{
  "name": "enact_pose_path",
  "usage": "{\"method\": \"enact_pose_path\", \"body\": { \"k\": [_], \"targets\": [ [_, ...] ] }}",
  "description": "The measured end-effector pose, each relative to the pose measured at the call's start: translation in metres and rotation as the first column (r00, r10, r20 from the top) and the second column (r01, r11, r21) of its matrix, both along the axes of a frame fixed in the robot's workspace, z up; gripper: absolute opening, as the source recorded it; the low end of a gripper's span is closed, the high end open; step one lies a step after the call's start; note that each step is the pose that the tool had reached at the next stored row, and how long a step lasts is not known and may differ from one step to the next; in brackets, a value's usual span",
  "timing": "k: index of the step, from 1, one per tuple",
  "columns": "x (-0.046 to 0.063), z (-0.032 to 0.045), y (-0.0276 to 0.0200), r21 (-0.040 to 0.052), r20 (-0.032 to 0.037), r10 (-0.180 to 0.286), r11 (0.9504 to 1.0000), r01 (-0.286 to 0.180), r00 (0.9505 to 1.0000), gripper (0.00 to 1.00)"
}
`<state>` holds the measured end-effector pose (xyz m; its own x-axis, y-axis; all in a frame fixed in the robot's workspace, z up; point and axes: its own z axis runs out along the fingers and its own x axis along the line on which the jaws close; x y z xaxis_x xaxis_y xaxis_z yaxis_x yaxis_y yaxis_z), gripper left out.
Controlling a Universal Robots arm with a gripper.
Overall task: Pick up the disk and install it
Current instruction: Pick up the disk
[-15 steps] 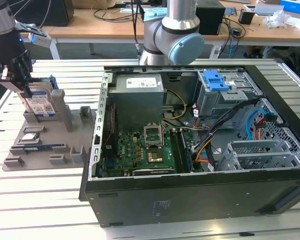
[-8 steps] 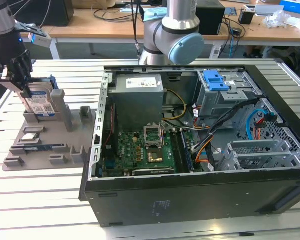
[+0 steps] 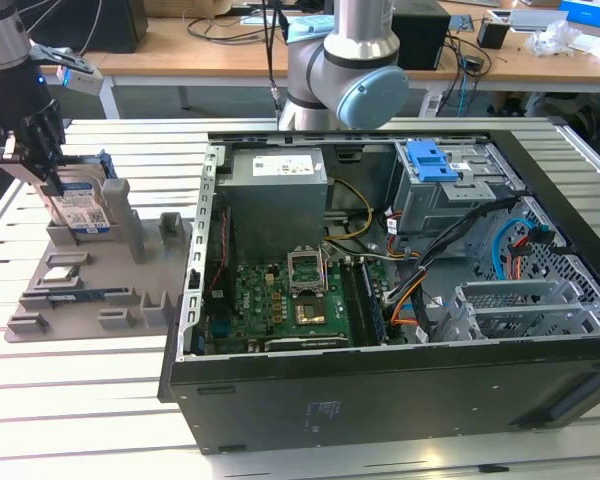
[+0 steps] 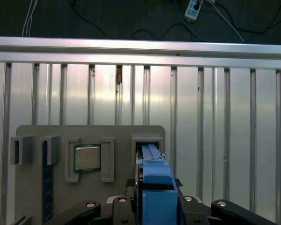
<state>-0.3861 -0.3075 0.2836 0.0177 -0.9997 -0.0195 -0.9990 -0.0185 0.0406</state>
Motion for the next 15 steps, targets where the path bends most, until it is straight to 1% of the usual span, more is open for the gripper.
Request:
{"method": "enact_pose_path", "body": {
  "k": [1,3,6,8,15],
  "targets": [
    [0.0,0.019,0.0006,-0.0002,-0.0002,0.0,1.0,0.0,1.0,0.37],
    [0.0,0.0433,0.0013,-0.0002,-0.0002,0.0,1.0,0.0,1.0,0.37],
    [0.0,0.0496,0.0013,-0.0002,-0.0003,0.0,1.0,0.0,1.0,0.37],
    [0.0,0.0558,0.0013,-0.0002,-0.0002,0.0,1.0,0.0,1.0,0.37],
    [0.0,0.0631,0.0014,-0.0002,-0.0002,0.0,1.0,0.0,1.0,0.37]
  ]
}}
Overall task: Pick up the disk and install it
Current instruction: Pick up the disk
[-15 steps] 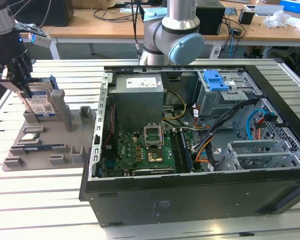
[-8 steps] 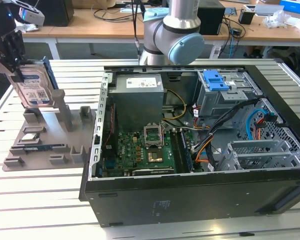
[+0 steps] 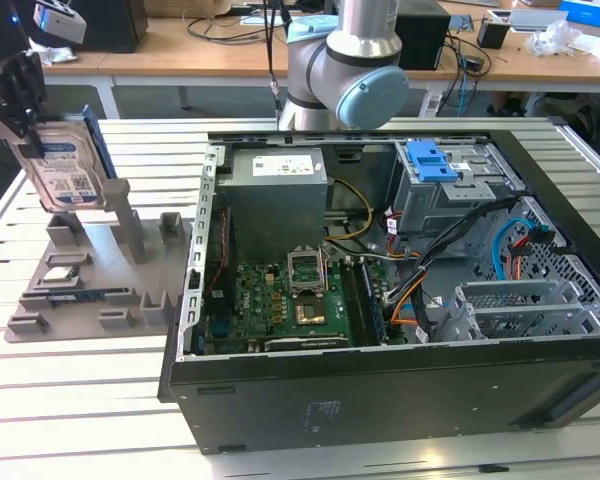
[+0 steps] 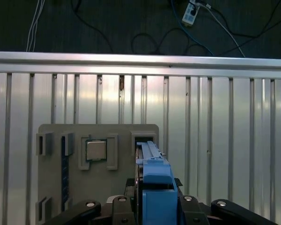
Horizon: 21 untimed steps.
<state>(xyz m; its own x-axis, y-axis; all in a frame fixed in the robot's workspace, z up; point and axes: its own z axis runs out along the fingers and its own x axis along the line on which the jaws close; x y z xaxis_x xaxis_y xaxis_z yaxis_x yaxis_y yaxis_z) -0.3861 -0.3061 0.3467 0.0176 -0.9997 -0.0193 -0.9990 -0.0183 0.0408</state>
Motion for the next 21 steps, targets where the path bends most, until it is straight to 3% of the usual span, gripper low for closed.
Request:
{"method": "enact_pose_path", "body": {
  "k": [5,12,21],
  "targets": [
    [0.0,0.0042,0.0,-0.0001,-0.0001,0.0,1.0,0.0,1.0,0.37],
    [0.0,0.016,0.0001,-0.0002,0.0001,0.0,1.0,0.0,1.0,0.37],
    [0.0,0.0483,0.001,-0.0003,0.0,0.0,1.0,0.0,1.0,0.37]
  ]
}}
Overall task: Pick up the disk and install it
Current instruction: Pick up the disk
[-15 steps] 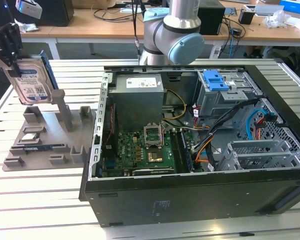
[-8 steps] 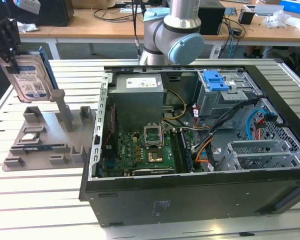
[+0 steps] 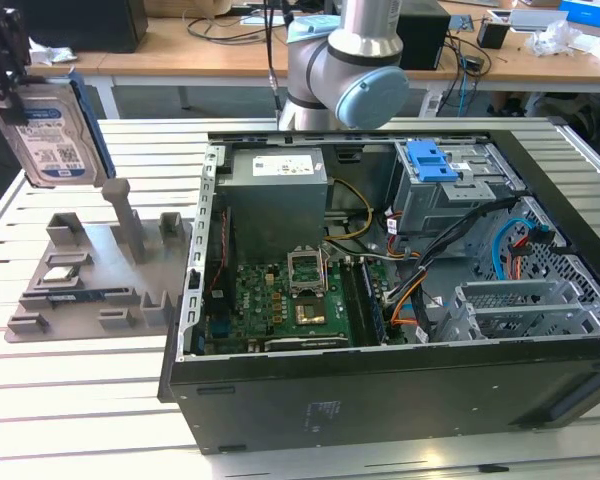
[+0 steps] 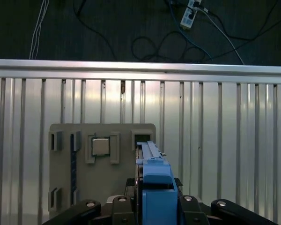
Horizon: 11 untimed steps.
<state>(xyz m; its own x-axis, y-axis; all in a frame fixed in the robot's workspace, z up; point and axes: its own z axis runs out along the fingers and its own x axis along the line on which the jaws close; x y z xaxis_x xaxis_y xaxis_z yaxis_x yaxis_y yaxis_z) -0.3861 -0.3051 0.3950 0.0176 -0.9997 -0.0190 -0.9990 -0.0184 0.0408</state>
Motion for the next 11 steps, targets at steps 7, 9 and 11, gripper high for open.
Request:
{"method": "enact_pose_path", "body": {
  "k": [7,9,11],
  "targets": [
    [0.0,0.0278,0.0004,0.0,0.0,0.0,1.0,0.0,1.0,0.37],
    [0.0,0.0355,0.0005,0.0,0.0,0.0,1.0,0.0,1.0,0.37],
    [0.0,0.0422,0.0006,0.0,0.0,0.0,1.0,0.0,1.0,0.37]
  ]
}}
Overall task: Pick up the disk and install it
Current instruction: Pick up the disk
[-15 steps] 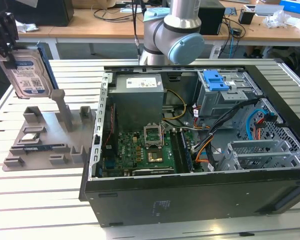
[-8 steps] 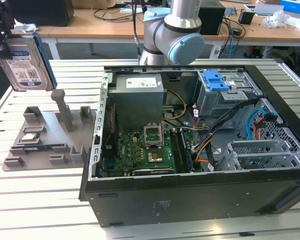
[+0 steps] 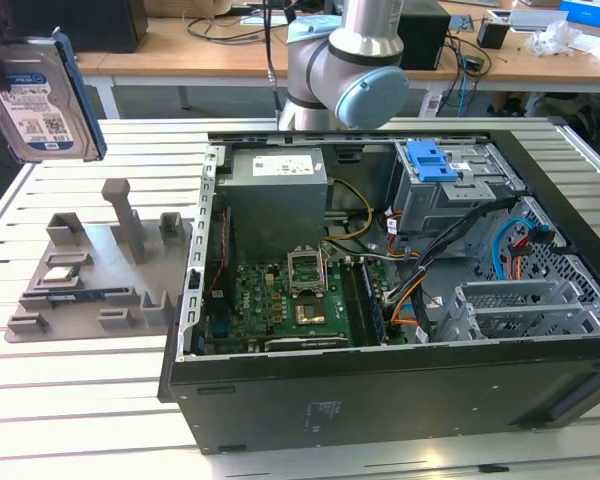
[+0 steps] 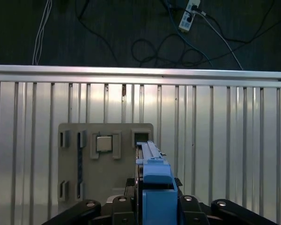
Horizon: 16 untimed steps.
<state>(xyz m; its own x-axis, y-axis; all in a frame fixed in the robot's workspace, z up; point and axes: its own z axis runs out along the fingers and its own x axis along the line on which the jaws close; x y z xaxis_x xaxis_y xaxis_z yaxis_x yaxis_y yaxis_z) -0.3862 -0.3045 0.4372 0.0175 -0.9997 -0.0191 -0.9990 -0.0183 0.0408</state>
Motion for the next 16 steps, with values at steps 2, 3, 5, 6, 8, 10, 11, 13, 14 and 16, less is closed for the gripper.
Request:
{"method": "enact_pose_path", "body": {
  "k": [2,3,5,6,8,10,11,13,14,16],
  "targets": [
    [0.0,0.0073,0.0001,0.0,0.0,0.0,1.0,0.0,1.0,0.37],
    [0.0,0.01,0.0001,0.0,0.0,0.0,1.0,0.0,1.0,0.37],
    [0.0,0.015,0.0002,0.0,0.0,0.0,1.0,0.0,1.0,0.37],
    [0.0,0.0174,0.0002,0.0,0.0,0.0,1.0,0.0,1.0,0.37],
    [0.0,0.0214,0.0002,0.0,0.0,0.0,1.0,0.0,1.0,0.37],
    [0.0,0.0248,0.0002,0.0,0.0,0.0,1.0,0.0,1.0,0.37],
    [0.0,0.0278,0.0002,0.0,0.0,0.0,1.0,0.0,1.0,0.37],
    [0.0,0.0335,0.0002,0.0,0.0,0.0,1.0,0.0,1.0,0.37],
    [0.0,0.0362,0.0002,0.0,0.0,0.0,1.0,0.0,1.0,0.37],
    [0.0,0.0403,0.0002,0.0,0.0001,0.0,1.0,0.0,1.0,0.37]
  ]
}}
